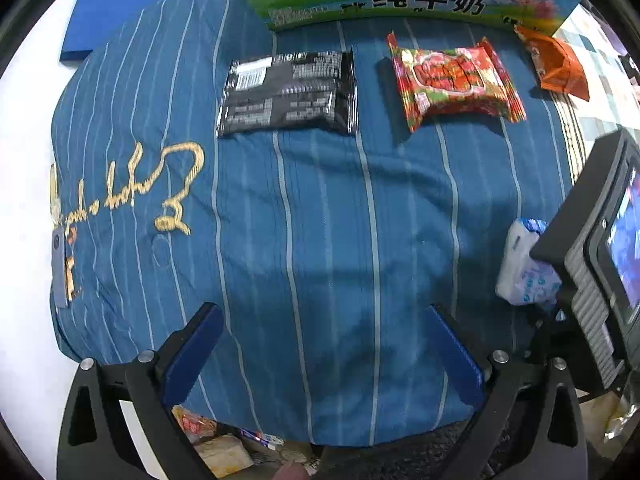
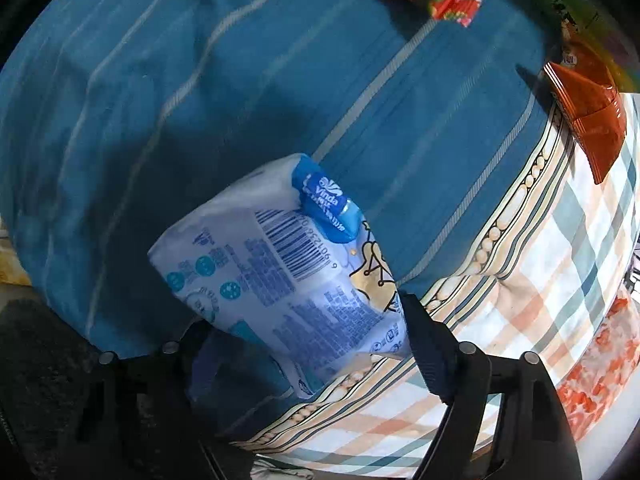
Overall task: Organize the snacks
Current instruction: 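Grasp the blue-white milk bag with the right tool while the left tool grasps the red-floral bag, then carry both bags into the box and open both tools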
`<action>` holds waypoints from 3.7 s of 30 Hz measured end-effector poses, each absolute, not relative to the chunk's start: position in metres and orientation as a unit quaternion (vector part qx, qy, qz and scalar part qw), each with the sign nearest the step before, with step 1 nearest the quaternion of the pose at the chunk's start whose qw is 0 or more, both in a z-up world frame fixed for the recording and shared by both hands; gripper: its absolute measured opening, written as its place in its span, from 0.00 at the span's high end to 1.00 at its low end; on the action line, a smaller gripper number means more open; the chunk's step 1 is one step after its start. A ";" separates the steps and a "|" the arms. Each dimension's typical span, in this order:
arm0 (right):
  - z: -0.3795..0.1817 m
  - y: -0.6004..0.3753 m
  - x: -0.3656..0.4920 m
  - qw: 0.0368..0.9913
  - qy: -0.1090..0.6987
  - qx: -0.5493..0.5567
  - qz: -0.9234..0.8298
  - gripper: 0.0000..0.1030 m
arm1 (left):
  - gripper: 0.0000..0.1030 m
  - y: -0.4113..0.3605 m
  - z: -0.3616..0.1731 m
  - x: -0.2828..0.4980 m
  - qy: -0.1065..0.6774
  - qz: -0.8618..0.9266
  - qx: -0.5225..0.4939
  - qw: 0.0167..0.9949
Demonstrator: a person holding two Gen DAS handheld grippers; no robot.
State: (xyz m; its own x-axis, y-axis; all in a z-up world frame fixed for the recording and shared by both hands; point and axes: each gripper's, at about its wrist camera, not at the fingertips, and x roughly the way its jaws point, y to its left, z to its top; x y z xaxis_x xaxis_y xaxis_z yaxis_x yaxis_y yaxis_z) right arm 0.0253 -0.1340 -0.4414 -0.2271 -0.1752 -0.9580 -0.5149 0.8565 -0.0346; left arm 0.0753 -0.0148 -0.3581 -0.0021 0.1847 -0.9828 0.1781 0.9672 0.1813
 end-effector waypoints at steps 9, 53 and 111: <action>-0.424 -0.208 0.049 0.606 0.782 -0.122 0.077 0.39 | 0.01 -0.070 -0.341 0.136 0.644 -0.071 0.231 0.725; -0.398 -0.334 0.085 0.630 0.771 0.087 0.021 0.38 | 0.23 -0.073 -0.433 0.169 0.782 -0.175 0.025 0.597; -0.287 -0.222 0.097 0.705 0.703 0.094 -0.014 0.60 | 0.54 -0.075 -0.329 0.106 0.651 -0.024 0.044 0.757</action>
State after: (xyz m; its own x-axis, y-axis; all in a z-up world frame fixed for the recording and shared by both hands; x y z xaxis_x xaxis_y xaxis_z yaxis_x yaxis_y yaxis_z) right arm 0.0975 -0.2224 -0.2869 0.0114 0.1129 -0.9935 0.1514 0.9820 0.1133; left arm 0.1061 -0.0750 -0.3286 0.1509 0.0211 -0.9883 0.0943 0.9949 0.0356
